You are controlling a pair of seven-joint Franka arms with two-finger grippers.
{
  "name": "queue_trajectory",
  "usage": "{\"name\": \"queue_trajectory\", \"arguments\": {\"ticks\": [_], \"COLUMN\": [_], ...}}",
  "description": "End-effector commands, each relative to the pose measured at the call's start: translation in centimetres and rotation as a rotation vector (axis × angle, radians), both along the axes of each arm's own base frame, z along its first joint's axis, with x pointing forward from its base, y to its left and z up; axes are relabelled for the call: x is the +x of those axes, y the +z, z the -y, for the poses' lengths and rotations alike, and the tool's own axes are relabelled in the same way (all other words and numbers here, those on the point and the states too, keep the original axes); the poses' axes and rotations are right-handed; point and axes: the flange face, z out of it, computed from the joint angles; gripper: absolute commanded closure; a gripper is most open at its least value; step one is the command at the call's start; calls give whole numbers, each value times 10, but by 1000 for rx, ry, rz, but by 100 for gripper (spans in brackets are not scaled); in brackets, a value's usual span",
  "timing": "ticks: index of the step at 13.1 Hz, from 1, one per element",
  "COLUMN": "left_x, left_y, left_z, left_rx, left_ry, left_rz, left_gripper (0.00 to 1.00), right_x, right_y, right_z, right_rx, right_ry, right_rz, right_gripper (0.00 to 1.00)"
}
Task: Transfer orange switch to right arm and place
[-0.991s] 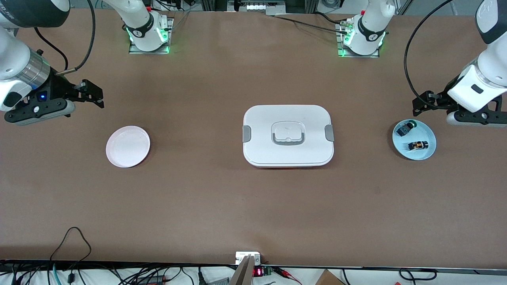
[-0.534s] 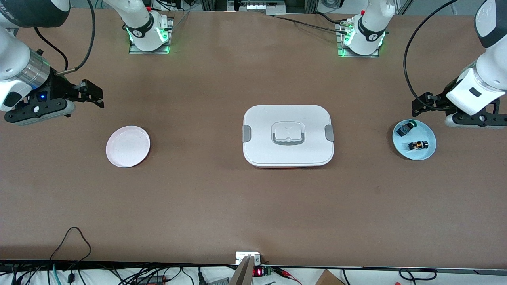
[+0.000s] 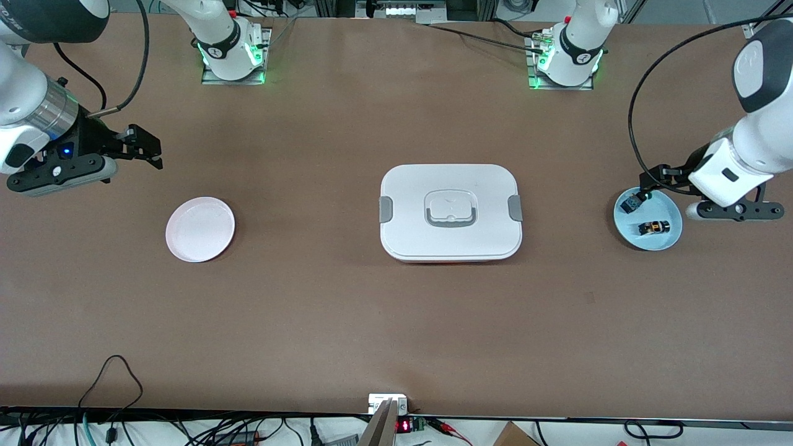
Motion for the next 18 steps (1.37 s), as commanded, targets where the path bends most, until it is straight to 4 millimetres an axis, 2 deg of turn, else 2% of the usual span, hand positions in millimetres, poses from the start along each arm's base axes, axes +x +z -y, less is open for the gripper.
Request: {"name": "queue_trajectory", "arguments": {"ticks": [1, 3, 4, 9, 13, 16, 18], "left_x": [7, 7, 4, -16, -41, -44, -45], "left_y": [-24, -61, -77, -154, -232, -269, -282], "left_z": [-32, -66, -76, -116, -143, -156, -164], "left_rx": [10, 8, 6, 3, 11, 14, 18], "left_ry": [59, 108, 124, 109, 86, 77, 77], "left_rz": [-53, -112, -128, -19, 120, 147, 167], "left_gripper": [0, 0, 0, 0, 0, 0, 0], "right_x": [1, 1, 1, 1, 1, 1, 1], "right_y": [4, 4, 4, 4, 4, 4, 4], "right_z": [-2, -2, -2, -2, -2, -2, -2], "right_rx": [-4, -4, -4, -4, -4, -4, -4], "right_ry": [-9, -9, -9, -9, -9, -9, -9], "right_rz": [4, 4, 5, 4, 4, 4, 4], "right_gripper": [0, 0, 0, 0, 0, 0, 0]}}
